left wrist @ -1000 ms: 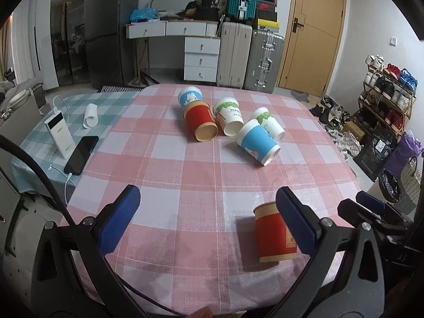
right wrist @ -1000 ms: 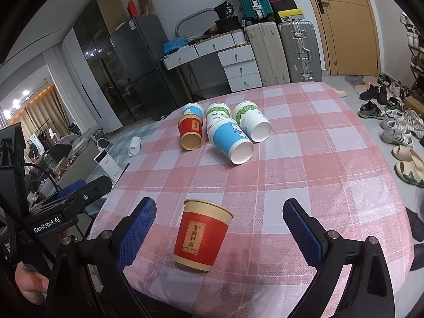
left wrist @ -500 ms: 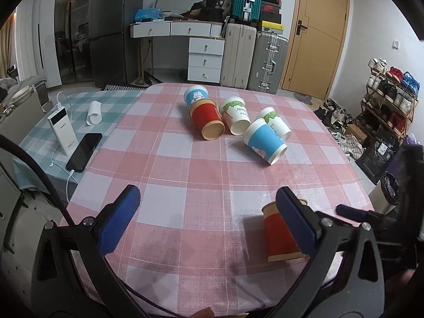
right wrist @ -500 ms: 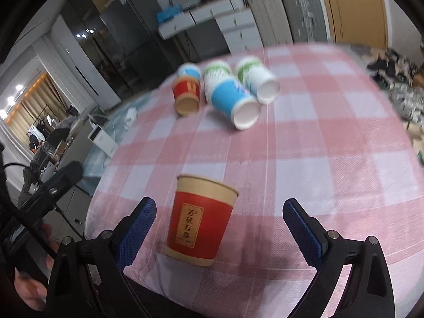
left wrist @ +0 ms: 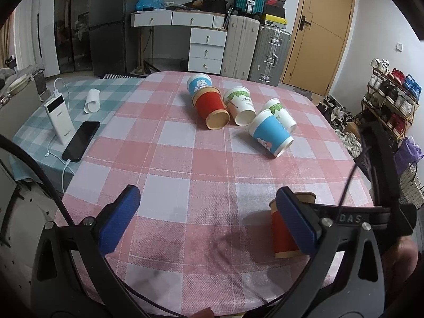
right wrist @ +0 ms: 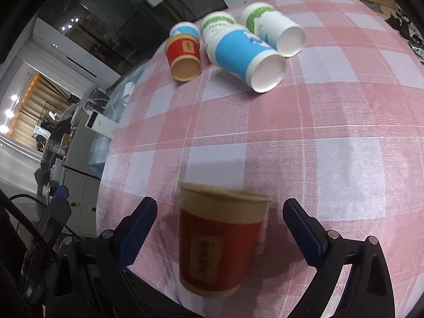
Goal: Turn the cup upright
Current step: 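Carry the held red-and-kraft cup with the right gripper toward the left tool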
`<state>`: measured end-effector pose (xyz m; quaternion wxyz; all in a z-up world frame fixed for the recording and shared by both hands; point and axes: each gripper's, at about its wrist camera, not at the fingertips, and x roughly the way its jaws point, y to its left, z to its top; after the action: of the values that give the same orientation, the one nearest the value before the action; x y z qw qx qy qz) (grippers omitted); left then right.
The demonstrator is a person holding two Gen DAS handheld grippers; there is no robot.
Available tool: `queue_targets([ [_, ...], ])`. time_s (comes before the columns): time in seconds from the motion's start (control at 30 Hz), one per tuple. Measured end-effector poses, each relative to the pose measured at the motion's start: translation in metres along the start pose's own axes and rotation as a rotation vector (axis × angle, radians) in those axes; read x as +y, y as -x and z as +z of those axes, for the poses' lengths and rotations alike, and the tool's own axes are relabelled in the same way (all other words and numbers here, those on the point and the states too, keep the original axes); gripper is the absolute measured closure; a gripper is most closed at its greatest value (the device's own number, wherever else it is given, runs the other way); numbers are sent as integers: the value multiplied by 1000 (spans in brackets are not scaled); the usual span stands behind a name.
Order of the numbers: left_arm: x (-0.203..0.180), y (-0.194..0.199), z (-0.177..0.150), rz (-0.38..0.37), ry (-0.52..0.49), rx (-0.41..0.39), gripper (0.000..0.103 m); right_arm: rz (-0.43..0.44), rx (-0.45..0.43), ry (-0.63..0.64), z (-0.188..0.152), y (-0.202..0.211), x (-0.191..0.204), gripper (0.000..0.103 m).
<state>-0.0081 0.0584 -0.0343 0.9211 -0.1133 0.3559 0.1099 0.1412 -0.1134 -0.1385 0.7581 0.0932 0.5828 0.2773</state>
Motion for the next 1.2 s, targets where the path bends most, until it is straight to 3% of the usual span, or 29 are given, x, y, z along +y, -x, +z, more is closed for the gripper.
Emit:
queue_targets([
  [0.13,0,-4,-1,-4,-5,12,1,-10,30,-8,7,-10,0,15],
  [0.27,2,-7,-2,-3,-6,17,1,-24,35,6,8,-13,3,30],
  [0.37,2,-10,-3,-8,-4,28,1,-22,23,15,7,-14,4,31],
  [0.6,1,-8,-4,-11,-2,22,1,-54,-119,72,4,2,9,33],
  [0.9,-1,3,-8,-9,-1,5,1,-266,-378,232,-3,11,35,32],
  [1.2,5,10,-12,-4,18,-4,1,-392,-428,349,-26,5,48,32],
])
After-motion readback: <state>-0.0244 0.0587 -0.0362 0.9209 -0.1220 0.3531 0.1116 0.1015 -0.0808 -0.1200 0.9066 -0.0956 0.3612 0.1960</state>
